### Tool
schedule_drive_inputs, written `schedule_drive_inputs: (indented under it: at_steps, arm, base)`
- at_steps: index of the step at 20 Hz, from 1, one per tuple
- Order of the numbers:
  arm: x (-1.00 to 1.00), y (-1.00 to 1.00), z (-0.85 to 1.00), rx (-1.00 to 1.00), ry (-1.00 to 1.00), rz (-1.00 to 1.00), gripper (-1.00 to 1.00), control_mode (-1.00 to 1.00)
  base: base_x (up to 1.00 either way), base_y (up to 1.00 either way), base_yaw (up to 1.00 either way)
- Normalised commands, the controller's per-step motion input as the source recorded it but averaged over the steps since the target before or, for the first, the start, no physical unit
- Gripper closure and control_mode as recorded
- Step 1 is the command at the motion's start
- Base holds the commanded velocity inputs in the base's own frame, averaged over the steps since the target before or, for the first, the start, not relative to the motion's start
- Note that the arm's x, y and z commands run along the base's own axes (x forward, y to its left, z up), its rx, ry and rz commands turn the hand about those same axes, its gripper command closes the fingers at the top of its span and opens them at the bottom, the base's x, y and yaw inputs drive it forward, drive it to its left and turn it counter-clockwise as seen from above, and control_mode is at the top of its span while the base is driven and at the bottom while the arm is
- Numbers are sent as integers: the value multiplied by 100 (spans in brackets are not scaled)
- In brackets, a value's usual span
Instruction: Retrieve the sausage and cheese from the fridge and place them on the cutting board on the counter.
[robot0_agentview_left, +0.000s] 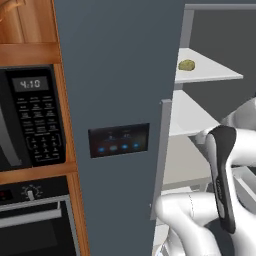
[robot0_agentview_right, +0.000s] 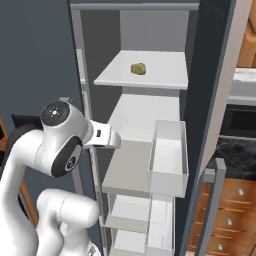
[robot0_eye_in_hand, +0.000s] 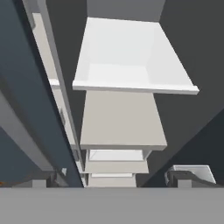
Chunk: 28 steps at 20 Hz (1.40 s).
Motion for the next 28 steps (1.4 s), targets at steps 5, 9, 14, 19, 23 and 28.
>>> schedule_drive_inputs:
  at_steps: [5, 9, 14, 19, 23, 28]
  arm:
    - [20, -25, 57, 9, -6, 12, -100, -100]
    - [29, -24, 54, 2, -5, 0, -100, -100]
    - [39, -16, 47, 3, -13, -12, -100, -100]
    - [35, -11, 43, 6, -11, 0, -100, -100]
    - [49, -2, 17, 1, -18, 4, -100, -100]
    - [44, -7, 32, 2, -14, 4, -100, -100]
  base:
    - [0, 0, 0]
    - [0, 0, 0]
    - [0, 0, 0]
    - [0, 0, 0]
    - [0, 0, 0]
    - [0, 0, 0]
